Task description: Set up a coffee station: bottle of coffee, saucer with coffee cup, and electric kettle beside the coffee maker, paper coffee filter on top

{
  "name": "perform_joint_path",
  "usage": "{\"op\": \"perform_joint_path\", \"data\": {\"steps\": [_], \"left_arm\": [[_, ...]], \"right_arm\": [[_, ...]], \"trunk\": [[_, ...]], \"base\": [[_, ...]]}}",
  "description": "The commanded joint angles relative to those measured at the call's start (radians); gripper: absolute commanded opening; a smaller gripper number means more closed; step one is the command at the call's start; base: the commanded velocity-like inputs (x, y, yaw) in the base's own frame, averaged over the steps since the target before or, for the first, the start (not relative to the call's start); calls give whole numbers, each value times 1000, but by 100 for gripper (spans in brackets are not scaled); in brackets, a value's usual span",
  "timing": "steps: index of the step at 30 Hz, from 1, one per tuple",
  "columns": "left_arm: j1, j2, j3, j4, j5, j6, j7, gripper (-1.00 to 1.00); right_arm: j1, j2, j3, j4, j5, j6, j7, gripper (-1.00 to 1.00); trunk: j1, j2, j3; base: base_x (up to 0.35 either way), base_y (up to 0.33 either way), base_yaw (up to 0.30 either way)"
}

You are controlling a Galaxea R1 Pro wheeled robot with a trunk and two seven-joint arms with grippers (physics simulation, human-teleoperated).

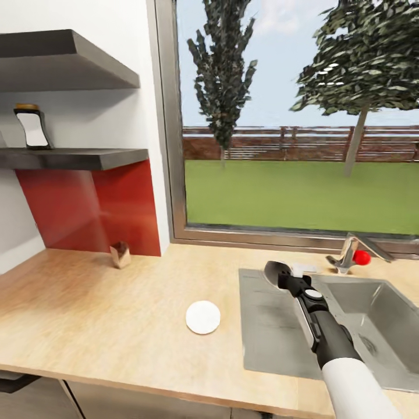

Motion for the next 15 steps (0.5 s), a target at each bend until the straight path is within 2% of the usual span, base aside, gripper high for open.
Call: {"op": "perform_joint_path", "data": {"steps": [1, 15], "left_arm": [[0, 0, 0, 1, 1, -3, 1, 100], [-1, 0, 0, 1, 1, -3, 1, 100]], "right_arm": [[0, 0, 1, 0, 5, 5, -1, -100], [0, 0, 1, 2, 5, 5, -1, -100]], "trunk": [[0, -1, 0], [0, -1, 0]], "base": [[-177, -237, -300], [-225, -205, -300]]}}
